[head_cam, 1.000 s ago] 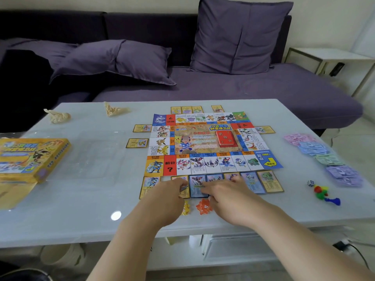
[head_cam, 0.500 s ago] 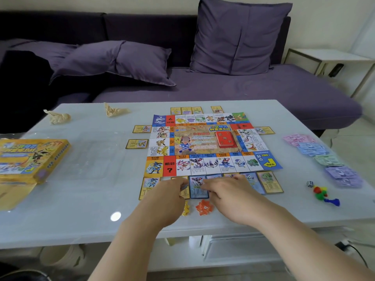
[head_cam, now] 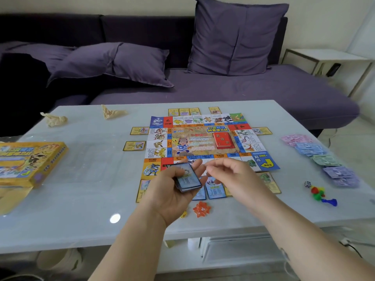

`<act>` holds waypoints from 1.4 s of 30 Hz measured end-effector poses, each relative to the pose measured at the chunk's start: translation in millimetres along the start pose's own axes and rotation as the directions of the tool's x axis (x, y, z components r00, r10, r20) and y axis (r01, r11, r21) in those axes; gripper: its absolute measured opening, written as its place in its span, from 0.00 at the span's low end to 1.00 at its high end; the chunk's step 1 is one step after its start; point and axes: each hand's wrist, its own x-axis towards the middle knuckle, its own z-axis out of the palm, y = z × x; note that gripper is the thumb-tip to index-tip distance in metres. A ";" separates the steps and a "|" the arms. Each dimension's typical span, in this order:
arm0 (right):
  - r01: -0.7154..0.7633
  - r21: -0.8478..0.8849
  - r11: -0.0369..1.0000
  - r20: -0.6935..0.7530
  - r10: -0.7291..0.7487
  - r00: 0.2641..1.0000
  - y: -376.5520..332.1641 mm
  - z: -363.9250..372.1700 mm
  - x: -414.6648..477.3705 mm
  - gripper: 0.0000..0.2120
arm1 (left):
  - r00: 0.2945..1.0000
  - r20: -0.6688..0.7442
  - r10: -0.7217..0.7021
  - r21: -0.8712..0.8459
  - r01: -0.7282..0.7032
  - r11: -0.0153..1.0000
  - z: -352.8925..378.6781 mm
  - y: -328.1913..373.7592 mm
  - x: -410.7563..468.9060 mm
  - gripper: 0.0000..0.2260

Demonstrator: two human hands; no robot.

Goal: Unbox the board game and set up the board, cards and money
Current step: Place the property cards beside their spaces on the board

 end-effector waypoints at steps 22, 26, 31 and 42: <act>-0.139 0.247 0.959 0.057 0.129 0.990 9.0 -1.4 9.0 0.06 | 0.990 0.132 0.052 0.662 -0.127 0.738 -2.0 -15.1 6.6 0.10; -0.128 0.254 0.959 0.052 0.119 0.992 7.0 -7.0 11.6 0.07 | 0.991 0.126 0.044 0.600 -0.111 0.792 0.8 -14.6 7.1 0.08; -0.110 0.200 0.974 0.017 0.109 0.994 13.9 -13.0 12.0 0.06 | 0.989 0.070 0.131 0.710 -0.142 0.690 4.9 -18.9 16.9 0.04; -0.218 0.431 0.876 -0.029 0.255 0.966 32.2 -39.4 8.3 0.10 | 0.969 -0.071 0.235 0.499 -0.169 0.850 48.5 -56.8 49.5 0.12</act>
